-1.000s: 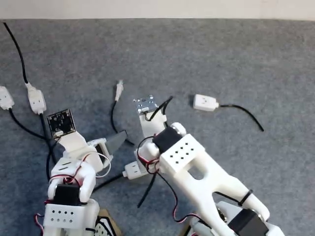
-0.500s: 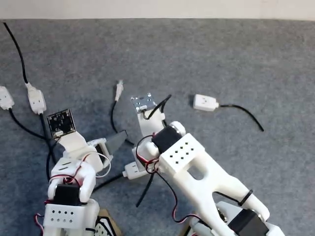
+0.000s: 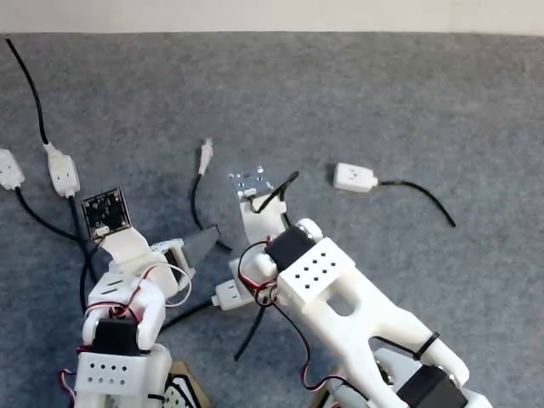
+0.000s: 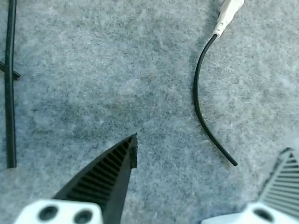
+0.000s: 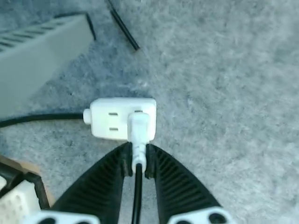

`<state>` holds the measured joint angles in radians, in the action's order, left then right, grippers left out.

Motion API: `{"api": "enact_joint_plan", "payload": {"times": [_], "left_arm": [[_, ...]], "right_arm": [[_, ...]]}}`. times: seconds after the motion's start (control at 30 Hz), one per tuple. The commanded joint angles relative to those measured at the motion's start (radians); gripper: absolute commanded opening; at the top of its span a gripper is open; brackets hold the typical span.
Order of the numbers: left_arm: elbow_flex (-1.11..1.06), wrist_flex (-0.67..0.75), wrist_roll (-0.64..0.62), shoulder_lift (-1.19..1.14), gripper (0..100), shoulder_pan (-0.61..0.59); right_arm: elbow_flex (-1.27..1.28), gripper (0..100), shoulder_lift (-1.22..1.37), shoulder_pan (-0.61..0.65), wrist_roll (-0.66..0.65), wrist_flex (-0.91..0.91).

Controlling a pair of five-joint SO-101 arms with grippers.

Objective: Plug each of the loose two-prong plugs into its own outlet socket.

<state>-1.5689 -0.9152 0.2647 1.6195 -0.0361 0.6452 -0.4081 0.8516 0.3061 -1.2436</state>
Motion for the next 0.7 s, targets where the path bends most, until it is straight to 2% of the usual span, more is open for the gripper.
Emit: {"api": "enact_joint_plan", "payload": {"times": [0.0, 0.43, 0.67], "left_arm": [[0.002, 0.012, -0.009, 0.007, 43, 0.008], [0.002, 0.012, -0.009, 0.007, 43, 0.008], [0.002, 0.012, -0.009, 0.007, 43, 0.008]], "right_arm": [[-0.056, 0.5, -0.015, 0.008, -0.017, -0.065], [-0.070, 0.5, -0.002, 0.012, -0.018, -0.045], [-0.084, 0.5, 0.202, 0.010, -0.015, -0.031]]}}
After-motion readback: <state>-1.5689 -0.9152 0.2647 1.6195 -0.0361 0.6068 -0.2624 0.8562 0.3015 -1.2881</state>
